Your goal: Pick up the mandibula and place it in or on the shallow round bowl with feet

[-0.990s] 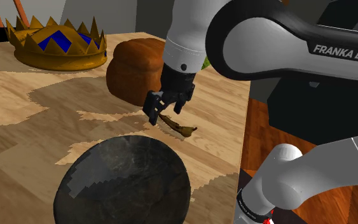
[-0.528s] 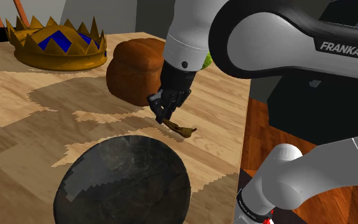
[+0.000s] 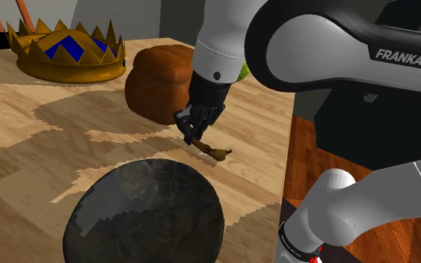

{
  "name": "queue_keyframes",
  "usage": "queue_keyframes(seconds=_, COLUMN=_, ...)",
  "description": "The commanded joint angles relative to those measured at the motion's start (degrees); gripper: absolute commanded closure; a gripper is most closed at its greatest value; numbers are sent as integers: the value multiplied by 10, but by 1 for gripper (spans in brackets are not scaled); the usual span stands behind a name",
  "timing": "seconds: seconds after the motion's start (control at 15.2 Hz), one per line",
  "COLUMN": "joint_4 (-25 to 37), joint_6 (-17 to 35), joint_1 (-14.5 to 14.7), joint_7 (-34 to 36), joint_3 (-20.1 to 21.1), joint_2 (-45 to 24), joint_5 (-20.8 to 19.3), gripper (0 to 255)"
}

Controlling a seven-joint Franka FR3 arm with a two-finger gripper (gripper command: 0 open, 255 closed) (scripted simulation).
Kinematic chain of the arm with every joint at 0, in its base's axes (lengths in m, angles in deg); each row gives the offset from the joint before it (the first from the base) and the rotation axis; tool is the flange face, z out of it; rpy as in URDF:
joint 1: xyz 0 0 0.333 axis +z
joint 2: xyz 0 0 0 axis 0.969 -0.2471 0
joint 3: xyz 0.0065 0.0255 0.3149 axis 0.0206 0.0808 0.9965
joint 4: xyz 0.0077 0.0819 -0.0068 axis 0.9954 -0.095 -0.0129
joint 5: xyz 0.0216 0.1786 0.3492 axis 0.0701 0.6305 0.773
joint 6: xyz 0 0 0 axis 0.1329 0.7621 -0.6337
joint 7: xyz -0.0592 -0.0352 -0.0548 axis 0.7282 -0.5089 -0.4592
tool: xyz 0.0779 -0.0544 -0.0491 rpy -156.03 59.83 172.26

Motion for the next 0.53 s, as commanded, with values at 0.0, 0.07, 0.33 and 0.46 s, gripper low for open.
queue_keyframes(seconds=0.0, joint_4=10, joint_6=-14, joint_1=-3, joint_7=-1, joint_3=-2, joint_2=-4, joint_5=-3, gripper=255)
queue_keyframes(seconds=0.07, joint_4=19, joint_6=-21, joint_1=-3, joint_7=-1, joint_3=-3, joint_2=-6, joint_5=-4, gripper=255)
queue_keyframes(seconds=0.33, joint_4=55, joint_6=-51, joint_1=-6, joint_7=0, joint_3=-6, joint_2=-12, joint_5=-8, gripper=255)
queue_keyframes(seconds=0.46, joint_4=73, joint_6=-66, joint_1=-7, joint_7=0, joint_3=-7, joint_2=-17, joint_5=-10, gripper=255)
